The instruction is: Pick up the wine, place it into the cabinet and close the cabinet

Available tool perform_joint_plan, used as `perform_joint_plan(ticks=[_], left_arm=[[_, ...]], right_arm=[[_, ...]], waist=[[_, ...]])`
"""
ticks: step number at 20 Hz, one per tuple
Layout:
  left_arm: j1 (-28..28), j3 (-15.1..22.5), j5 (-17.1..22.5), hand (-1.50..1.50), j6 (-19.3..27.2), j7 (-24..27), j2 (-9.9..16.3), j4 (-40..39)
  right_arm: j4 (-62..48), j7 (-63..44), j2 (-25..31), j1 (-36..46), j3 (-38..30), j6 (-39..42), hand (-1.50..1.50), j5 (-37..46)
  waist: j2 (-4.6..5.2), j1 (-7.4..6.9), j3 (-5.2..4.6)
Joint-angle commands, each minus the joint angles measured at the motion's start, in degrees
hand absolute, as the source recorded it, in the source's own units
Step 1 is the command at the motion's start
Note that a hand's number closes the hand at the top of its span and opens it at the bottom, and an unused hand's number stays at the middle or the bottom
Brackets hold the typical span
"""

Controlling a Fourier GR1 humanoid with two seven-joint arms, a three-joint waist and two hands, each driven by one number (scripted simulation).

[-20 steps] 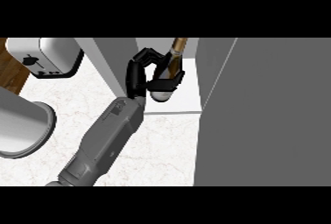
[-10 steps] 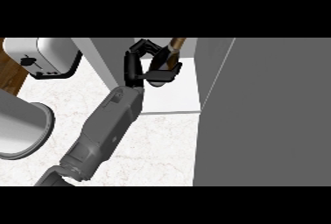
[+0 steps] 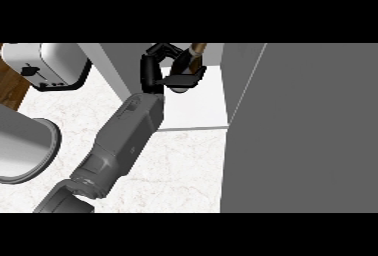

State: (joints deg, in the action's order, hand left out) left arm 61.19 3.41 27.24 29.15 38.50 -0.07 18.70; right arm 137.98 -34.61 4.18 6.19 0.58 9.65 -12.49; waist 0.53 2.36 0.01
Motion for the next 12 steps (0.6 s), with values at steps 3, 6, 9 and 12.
perform_joint_plan(ticks=[3,6,9,12], left_arm=[[2.7,-5.2,4.1,1.50,-2.9,0.3,0.4,-2.9],[1.1,-4.9,3.7,1.50,-5.3,1.9,0.5,-4.6],[1.7,-5.9,4.4,1.50,-3.2,4.7,0.1,-6.0],[1.2,-6.0,4.2,1.50,-5.5,4.7,1.6,-6.9]], right_arm=[[3.4,1.6,-0.3,-4.3,0.7,2.1,-1.50,-2.3],[2.2,2.1,-1.8,-2.6,2.1,0.7,-1.50,-0.3],[4.1,1.5,-1.4,-4.5,1.7,1.5,-1.50,-2.2],[3.2,-0.9,1.3,-1.1,-2.9,1.5,-1.50,-6.9]], waist=[[0.25,0.37,-0.02],[0.25,0.01,-0.04],[0.50,1.00,-0.04],[0.45,0.59,-0.04]])
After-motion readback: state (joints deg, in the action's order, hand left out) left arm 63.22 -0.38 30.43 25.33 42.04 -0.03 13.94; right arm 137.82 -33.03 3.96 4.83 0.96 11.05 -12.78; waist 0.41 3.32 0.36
